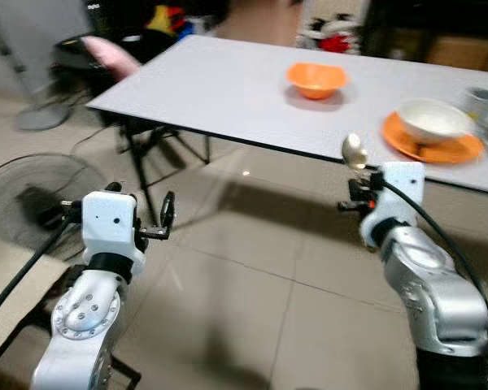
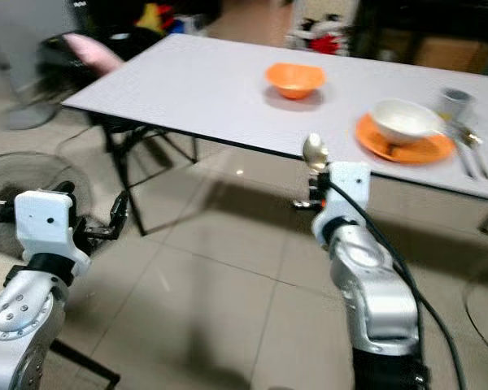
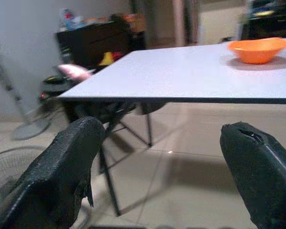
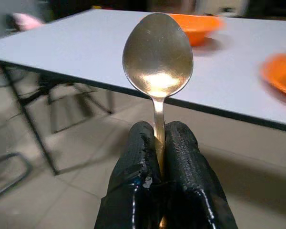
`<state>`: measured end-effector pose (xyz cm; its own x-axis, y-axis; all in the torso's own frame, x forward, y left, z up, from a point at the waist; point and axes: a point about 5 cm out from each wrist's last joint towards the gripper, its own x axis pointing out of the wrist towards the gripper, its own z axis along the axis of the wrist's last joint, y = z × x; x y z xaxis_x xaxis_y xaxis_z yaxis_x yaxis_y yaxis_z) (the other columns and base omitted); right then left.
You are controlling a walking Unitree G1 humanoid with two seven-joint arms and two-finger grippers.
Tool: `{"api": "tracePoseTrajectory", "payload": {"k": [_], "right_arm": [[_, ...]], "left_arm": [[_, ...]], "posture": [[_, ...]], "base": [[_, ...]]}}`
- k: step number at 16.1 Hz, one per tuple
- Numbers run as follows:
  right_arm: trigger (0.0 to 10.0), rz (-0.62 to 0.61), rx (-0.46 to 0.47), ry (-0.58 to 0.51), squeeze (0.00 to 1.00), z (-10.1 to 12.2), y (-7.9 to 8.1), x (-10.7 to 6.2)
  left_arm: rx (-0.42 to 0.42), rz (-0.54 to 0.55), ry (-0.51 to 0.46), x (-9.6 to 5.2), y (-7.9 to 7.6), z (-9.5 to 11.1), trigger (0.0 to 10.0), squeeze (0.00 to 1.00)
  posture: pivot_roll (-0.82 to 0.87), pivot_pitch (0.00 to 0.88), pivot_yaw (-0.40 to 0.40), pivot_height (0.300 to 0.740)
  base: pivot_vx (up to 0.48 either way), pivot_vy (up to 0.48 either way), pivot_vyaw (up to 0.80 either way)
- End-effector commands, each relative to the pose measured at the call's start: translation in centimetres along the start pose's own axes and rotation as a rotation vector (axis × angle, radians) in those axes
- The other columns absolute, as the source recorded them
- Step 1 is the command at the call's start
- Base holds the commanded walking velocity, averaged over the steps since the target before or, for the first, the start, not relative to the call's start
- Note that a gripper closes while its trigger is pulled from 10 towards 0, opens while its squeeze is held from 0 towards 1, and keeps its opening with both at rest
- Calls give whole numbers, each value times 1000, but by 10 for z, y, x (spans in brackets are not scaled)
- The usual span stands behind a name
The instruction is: Setting the table
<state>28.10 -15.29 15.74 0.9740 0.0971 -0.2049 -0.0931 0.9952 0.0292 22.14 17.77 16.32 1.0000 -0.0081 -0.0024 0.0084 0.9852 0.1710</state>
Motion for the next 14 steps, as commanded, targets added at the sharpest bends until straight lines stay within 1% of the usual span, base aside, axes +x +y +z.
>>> {"api": "tracePoseTrajectory", "payload": {"k": [1,2,3,5,8,10,14], "right_arm": [[10000,10,-16,-7,0,3,4,2],[10000,14,-43,9,0,2,7,5],[10000,45,-34,27,0,0,12,7],[10000,84,-4,49,0,0,16,9],[10000,93,-1,53,0,-1,18,10],[10000,109,-15,55,0,-1,21,11],[10000,126,-6,90,0,-3,25,13]], "left_arm": [[3,-1,1,0,1,1,10000,0],[3,0,3,0,2,0,10000,0],[4,1,2,-1,3,0,10000,0],[4,0,1,0,4,1,10000,0],[4,0,0,0,4,1,10000,0],[7,-2,3,0,5,0,10000,0],[9,-5,1,-1,4,0,10000,0]], "posture": [[-74,0,11,740],[-73,0,11,740],[-72,0,10,740],[-71,0,7,740],[-67,0,3,740],[-66,0,1,740],[-60,0,-5,740]], "base": [[319,0,0],[341,0,0],[379,0,0],[384,0,0],[398,0,0],[399,0,0],[398,0,0]]}}
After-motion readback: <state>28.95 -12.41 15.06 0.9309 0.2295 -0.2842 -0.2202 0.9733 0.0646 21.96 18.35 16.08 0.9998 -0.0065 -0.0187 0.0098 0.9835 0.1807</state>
